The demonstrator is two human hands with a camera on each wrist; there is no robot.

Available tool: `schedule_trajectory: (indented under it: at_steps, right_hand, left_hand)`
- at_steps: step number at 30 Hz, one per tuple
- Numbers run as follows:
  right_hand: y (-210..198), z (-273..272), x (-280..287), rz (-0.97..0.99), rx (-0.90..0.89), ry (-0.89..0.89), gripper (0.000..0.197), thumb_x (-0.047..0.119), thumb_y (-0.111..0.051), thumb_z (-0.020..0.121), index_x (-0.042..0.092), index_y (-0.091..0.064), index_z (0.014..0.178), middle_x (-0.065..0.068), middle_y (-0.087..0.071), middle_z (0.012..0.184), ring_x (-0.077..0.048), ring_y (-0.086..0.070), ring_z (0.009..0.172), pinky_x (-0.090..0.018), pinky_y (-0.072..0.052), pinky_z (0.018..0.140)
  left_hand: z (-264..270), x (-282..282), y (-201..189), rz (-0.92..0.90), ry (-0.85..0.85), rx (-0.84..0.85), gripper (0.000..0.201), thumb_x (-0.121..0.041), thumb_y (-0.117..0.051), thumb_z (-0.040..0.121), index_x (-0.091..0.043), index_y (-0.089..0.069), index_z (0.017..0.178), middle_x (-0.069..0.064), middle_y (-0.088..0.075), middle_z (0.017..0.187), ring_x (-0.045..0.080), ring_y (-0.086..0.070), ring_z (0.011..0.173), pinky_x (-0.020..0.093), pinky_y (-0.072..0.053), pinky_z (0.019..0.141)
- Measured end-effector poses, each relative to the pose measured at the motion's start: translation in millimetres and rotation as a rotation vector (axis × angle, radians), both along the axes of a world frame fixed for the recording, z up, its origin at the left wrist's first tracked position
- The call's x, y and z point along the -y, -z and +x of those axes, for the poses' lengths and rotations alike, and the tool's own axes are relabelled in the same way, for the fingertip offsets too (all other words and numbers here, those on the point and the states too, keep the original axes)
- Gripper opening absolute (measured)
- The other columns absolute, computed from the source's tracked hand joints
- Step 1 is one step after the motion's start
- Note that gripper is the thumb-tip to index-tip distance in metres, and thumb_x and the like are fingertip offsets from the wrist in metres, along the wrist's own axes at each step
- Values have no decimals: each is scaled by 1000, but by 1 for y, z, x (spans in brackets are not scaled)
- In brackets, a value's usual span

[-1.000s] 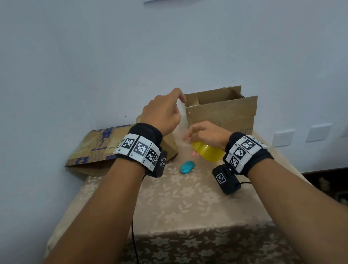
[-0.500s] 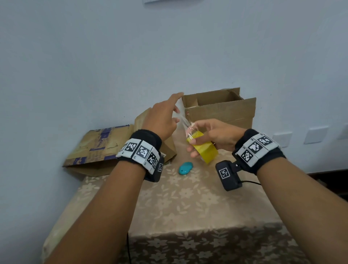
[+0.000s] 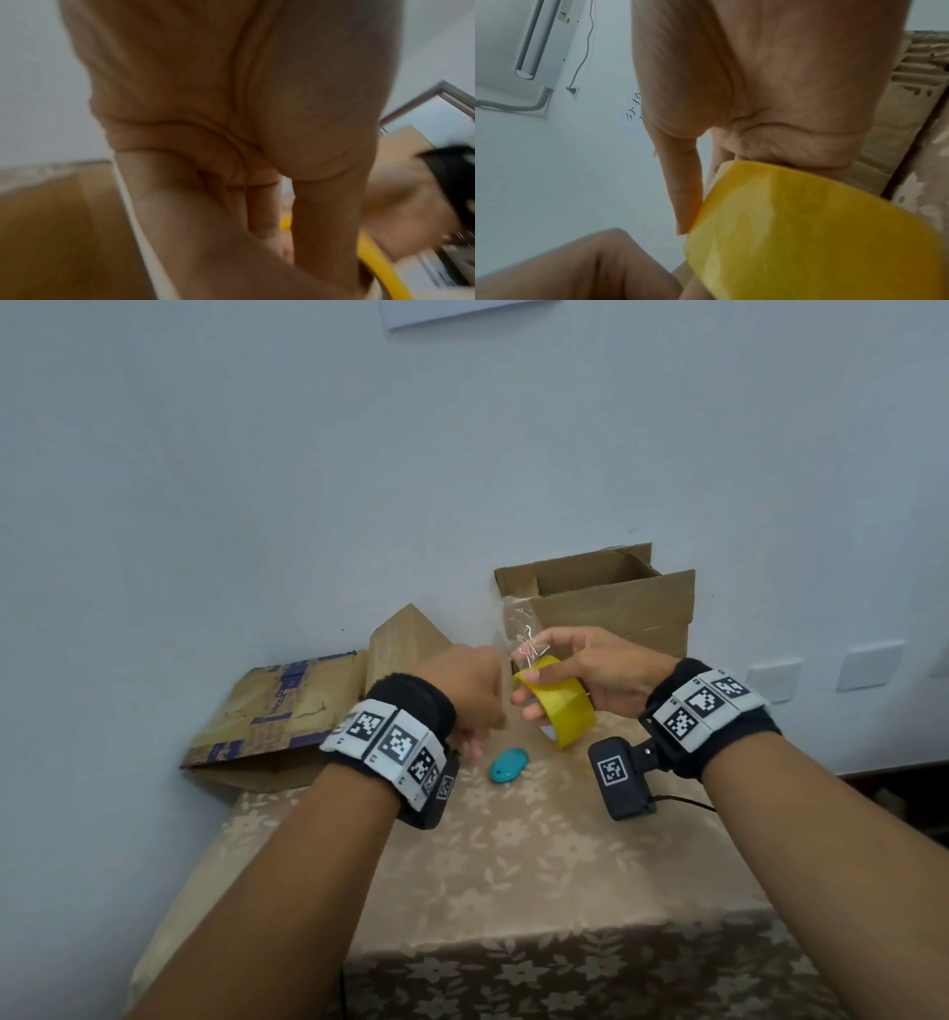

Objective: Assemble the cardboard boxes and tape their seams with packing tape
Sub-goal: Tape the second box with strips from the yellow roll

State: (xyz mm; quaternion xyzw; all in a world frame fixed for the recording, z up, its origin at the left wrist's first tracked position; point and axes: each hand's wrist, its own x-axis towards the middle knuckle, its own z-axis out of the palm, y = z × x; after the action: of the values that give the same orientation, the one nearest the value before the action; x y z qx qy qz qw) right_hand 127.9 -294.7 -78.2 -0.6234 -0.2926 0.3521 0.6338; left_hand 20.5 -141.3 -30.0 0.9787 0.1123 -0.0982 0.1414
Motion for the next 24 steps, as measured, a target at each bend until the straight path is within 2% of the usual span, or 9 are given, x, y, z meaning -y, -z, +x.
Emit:
schedule_trajectory:
  at_steps: [3,7,10,12,15,18,20,22,24]
  right_hand:
    - [-3,-2,0,21,-9,22,25,-3,-65,95,9,-62,117,-31,-71,104,-36,-74,77,-45,-63,69]
    - [-4,0,1,37,4,39,30,-5,-65,94,11,-62,119,-30,-72,108,-38,-75,86,-46,-63,75]
    - [-2,2,0,49,11,44,33,-8,-63,94,11,-61,121,-32,-72,111,-37,-75,90,-47,-63,81]
    - [-1,2,-1,63,19,48,35,-10,-62,93,10,-61,122,-32,-72,111,-34,-75,89,-46,-63,85]
    - [-1,2,-3,64,36,60,36,-10,-62,94,11,-61,123,-29,-73,109,-31,-75,88,-45,-61,87]
    - [-2,2,-3,63,41,77,38,-10,-62,94,12,-60,125,-27,-74,108,-32,-74,89,-48,-59,91]
    - [-3,3,-3,63,42,86,40,-9,-63,93,11,-60,127,-27,-73,110,-34,-72,91,-52,-57,97]
    - [-4,3,-3,72,34,93,43,-9,-64,93,8,-57,132,-28,-72,111,-36,-72,92,-56,-54,99]
    - [-5,2,-5,82,25,95,47,-9,-64,93,6,-54,137,-28,-72,111,-36,-72,90,-56,-55,98]
  left_hand:
    - [4,8,14,89,48,-80,24,-22,-76,92,-1,-70,85,9,-74,68,28,-76,70,42,-64,79]
    - [8,15,31,230,88,-158,38,-40,-83,84,-11,-60,73,9,-78,82,21,-67,67,38,-63,79]
    - [10,14,36,309,91,-173,37,-41,-86,81,-12,-64,72,3,-76,75,16,-62,60,37,-63,79]
    - [9,16,33,294,87,-158,31,-30,-78,89,-12,-61,70,2,-70,71,16,-60,58,36,-63,79]
    - [5,21,21,318,103,-56,37,-25,-55,102,-15,-48,67,1,-56,68,20,-55,65,31,-53,68]
    - [8,8,11,256,55,-31,27,-19,-47,103,-9,-58,81,9,-70,83,24,-64,71,35,-59,76]
    - [8,-2,4,213,1,13,23,-14,-46,101,-2,-65,104,12,-71,90,26,-66,75,35,-58,68]
    - [9,-10,-4,208,-36,103,26,-16,-44,103,-4,-63,117,6,-60,86,19,-55,71,26,-40,55]
    - [9,-15,-7,149,-86,213,26,-24,-41,105,-10,-59,119,3,-54,86,16,-50,73,24,-31,53]
